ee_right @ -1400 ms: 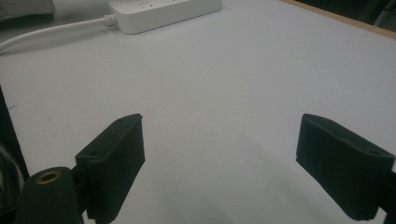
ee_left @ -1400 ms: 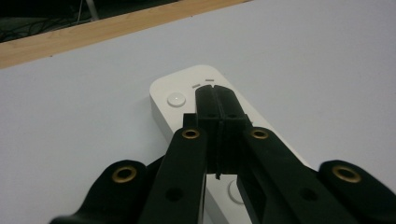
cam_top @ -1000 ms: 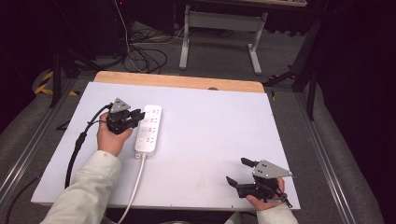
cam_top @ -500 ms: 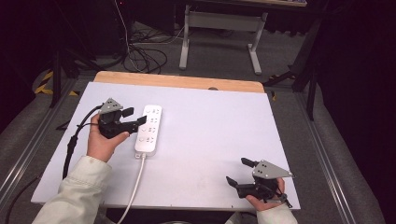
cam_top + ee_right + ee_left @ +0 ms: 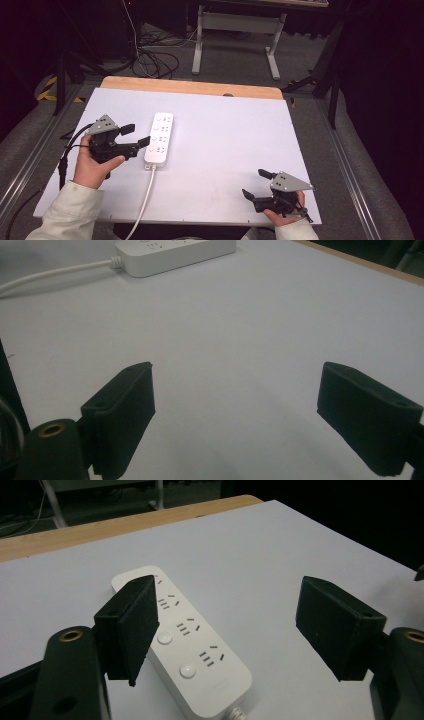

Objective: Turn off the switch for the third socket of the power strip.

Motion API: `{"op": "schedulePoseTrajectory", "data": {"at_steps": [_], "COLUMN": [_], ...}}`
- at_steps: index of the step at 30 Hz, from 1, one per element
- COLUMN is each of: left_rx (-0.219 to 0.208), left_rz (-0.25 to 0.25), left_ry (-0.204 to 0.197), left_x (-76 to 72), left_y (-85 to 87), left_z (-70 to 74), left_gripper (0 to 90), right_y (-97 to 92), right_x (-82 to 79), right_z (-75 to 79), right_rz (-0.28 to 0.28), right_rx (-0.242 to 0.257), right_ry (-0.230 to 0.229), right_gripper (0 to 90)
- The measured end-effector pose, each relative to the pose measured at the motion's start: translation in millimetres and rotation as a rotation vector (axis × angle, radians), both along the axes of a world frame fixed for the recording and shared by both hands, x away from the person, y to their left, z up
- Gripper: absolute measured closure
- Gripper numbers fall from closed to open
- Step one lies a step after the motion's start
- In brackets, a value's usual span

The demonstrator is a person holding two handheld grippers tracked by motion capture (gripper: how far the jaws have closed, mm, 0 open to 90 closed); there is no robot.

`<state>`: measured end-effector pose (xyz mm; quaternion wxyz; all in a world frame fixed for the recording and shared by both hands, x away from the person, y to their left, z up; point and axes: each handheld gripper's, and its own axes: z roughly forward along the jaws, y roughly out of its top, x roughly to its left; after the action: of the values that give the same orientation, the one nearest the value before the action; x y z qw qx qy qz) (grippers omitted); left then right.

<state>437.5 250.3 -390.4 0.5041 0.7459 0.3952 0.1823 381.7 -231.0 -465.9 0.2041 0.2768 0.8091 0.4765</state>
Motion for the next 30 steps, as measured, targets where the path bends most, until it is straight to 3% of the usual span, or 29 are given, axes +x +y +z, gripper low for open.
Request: {"op": "schedulePoseTrajectory", "data": {"at_steps": [5, 9, 22, 30], "left_rx": [0.038, 0.042, 0.008, 0.01], "left_rz": [-0.02, -0.033, -0.061, -0.065], "left_ry": [0.0, 0.0, -0.012, -0.045], "left_x": [-16.5, -27.0, -59.2, -77.7], "left_y": [5.7, 9.1, 20.4, 31.6], "left_z": [-2.9, -6.3, -20.3, -30.6], "left_gripper": [24.9, 24.8, 24.9, 24.8], "right_y": [-0.6, -0.8, -1.2, -1.0], "right_x": [-0.2, -0.4, -0.9, -0.7], "right_z": [0.4, 0.5, 0.9, 0.7], "right_rz": [-0.001, 0.0, 0.001, 0.002], "right_rx": [0.004, 0.007, 0.009, 0.01], "right_ry": [-0.004, -0.005, -0.005, -0.003], "right_gripper": [15.7, 15.7, 15.7, 15.7]}}
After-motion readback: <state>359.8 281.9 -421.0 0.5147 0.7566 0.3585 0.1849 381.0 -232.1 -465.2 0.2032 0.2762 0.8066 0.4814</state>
